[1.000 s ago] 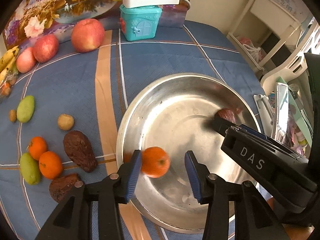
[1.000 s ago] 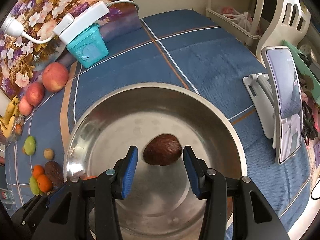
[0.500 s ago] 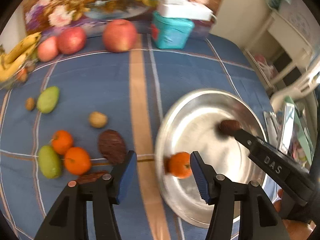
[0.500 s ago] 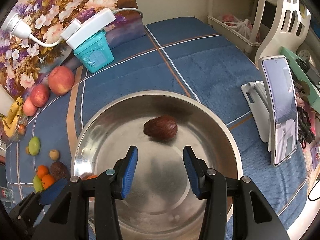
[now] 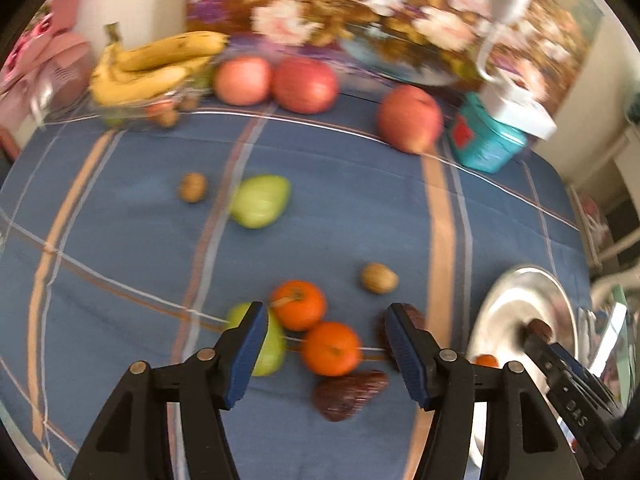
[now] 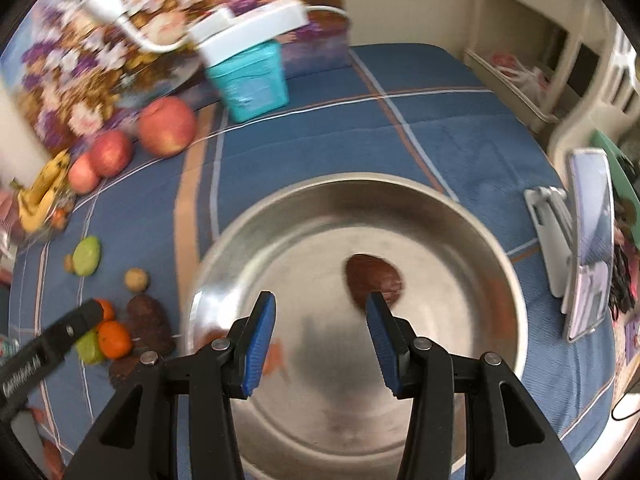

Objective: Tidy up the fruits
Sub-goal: 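Move both tools back toward the remaining fruits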

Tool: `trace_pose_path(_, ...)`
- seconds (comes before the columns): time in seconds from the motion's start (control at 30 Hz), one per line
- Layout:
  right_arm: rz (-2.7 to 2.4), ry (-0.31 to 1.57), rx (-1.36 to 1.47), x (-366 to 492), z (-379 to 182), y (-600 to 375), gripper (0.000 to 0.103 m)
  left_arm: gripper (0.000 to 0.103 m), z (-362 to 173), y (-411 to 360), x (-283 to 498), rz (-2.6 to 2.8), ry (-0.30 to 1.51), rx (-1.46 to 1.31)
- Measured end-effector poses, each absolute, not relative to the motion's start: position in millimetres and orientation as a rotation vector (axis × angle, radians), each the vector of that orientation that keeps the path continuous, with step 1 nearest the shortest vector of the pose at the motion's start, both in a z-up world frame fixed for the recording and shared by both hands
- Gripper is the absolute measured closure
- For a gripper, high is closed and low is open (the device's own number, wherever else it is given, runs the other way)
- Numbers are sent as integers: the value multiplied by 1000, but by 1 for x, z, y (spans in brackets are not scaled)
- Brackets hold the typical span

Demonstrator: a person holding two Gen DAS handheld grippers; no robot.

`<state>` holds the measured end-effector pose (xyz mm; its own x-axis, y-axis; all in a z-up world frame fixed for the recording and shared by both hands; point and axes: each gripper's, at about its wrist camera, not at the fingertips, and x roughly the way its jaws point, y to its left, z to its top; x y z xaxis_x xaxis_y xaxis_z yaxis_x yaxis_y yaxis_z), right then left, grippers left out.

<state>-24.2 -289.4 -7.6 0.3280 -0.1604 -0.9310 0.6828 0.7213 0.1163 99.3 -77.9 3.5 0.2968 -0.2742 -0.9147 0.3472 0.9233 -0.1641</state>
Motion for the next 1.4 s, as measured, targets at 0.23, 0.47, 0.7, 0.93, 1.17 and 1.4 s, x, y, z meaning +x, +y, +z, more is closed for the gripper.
trace_pose_path(0.23,-549,1106,520,-16,-6,-273,45,19,4,-52,107,-348,1188,55)
trace_pose_path(0.47,-547,1109,528,-13,-8,-273,28,0,6,-38,107,-318,1157,66)
trace_pose_path(0.7,-526,1093,507,-7,-6,-265,21,0,3,-20,110,-286,1158,45)
trace_pose_path(0.93,-474,1075,496,5,-1,-251,2,0,0,-6,111,-267,1163,40)
trace_pose_path(1.17,-415,1047,465,22,6,-231,2,0,3,5,115,-263,1158,-12)
trace_pose_path(1.4,-348,1070,394,44,5,-203,2,0,-8,5,120,-279,1187,-46)
